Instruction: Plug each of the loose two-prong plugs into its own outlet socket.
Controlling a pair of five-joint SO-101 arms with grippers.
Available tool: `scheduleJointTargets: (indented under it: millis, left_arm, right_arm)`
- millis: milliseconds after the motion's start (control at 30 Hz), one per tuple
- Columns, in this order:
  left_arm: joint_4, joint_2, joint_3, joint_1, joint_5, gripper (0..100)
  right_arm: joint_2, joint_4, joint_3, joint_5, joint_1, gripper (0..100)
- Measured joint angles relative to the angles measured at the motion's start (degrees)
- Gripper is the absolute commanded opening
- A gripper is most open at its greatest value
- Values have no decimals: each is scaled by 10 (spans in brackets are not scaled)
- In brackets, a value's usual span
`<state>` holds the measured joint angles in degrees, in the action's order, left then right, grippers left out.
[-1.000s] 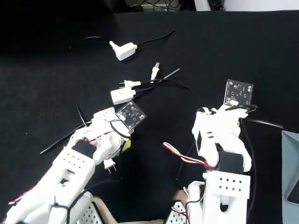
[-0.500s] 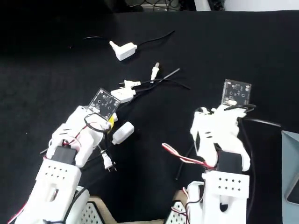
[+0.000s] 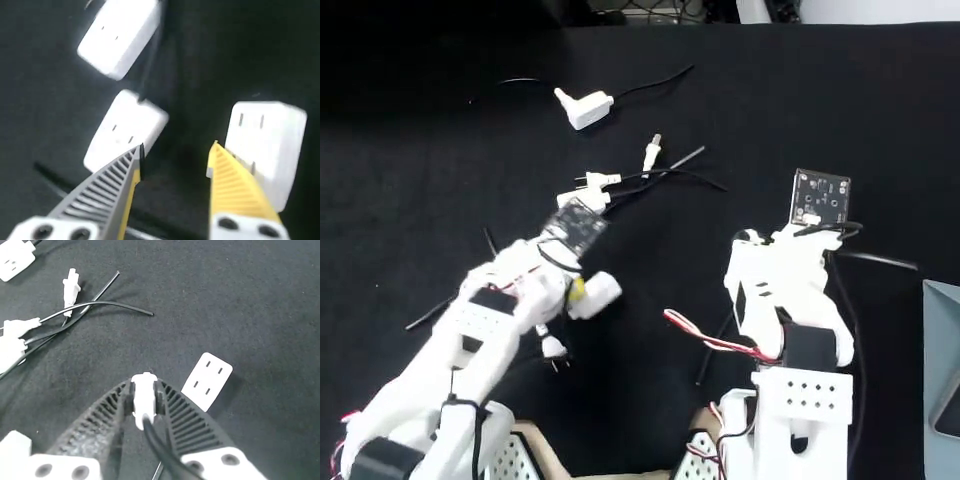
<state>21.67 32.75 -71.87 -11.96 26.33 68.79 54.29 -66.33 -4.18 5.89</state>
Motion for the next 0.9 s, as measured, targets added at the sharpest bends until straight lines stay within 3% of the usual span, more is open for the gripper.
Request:
scheduleJointTargets:
  millis: [167,367,667,900]
  left_arm:
    - [47,36,0,-55,0,209]
    - [141,159,0,-47,-3,211]
    - [282,399,-23,86,-75,213]
    - [293,562,-153,219,-127,212]
  right_arm:
    - [0,0,0,0,1,11]
    - [0,0,0,11,-17,11]
    - [0,29,0,18,-162,11]
    - [-11,29,0,13,-292,12]
